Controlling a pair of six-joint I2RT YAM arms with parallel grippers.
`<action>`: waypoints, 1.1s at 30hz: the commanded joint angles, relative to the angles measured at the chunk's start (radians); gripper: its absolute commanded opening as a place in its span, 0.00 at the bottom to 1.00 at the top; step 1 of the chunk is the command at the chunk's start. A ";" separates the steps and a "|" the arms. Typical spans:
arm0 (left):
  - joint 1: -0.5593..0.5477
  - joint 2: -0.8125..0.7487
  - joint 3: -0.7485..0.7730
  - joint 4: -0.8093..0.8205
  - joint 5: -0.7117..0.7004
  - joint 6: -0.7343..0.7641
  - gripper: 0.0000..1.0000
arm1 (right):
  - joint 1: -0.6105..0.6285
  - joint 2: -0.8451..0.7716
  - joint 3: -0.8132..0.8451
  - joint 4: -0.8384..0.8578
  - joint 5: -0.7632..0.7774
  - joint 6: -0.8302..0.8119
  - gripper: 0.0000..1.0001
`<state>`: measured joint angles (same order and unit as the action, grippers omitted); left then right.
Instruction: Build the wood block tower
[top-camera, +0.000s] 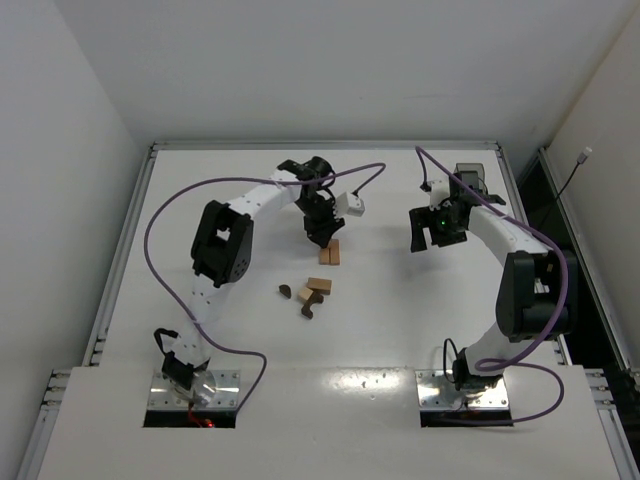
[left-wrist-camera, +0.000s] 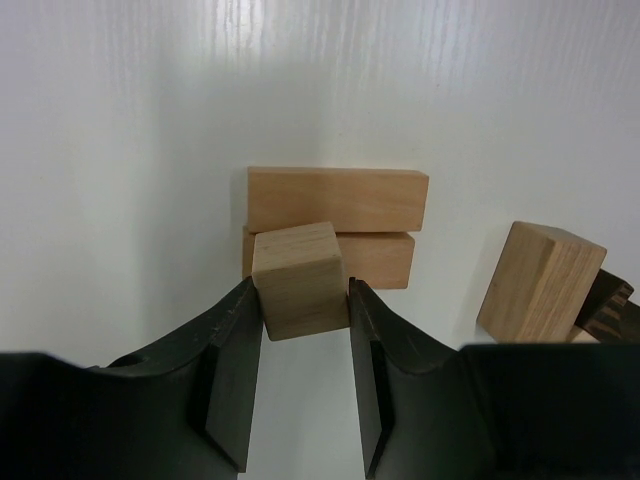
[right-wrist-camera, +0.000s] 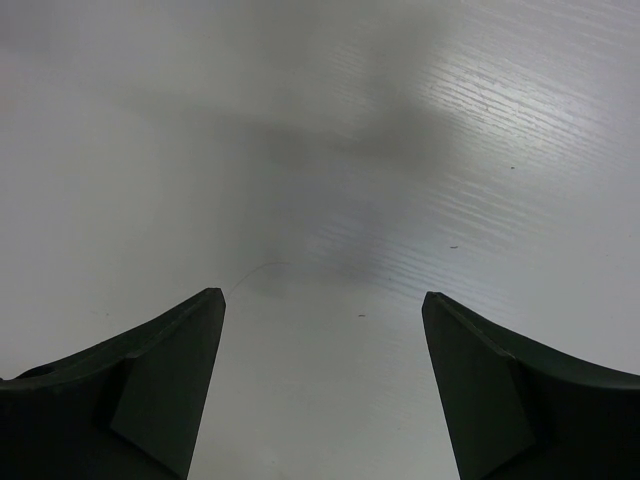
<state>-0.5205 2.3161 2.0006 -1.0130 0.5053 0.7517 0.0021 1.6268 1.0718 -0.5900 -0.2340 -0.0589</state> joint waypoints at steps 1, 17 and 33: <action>-0.015 0.012 0.056 -0.013 0.027 0.029 0.00 | -0.005 -0.001 0.013 0.027 0.010 0.005 0.77; -0.024 0.051 0.098 -0.035 0.027 0.040 0.00 | -0.005 0.018 0.013 0.027 0.001 0.005 0.77; -0.042 0.112 0.190 -0.174 0.007 0.159 0.00 | -0.014 0.027 0.022 0.027 -0.008 0.005 0.75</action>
<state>-0.5503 2.4165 2.1590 -1.1507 0.4934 0.8654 -0.0074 1.6531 1.0718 -0.5846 -0.2268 -0.0589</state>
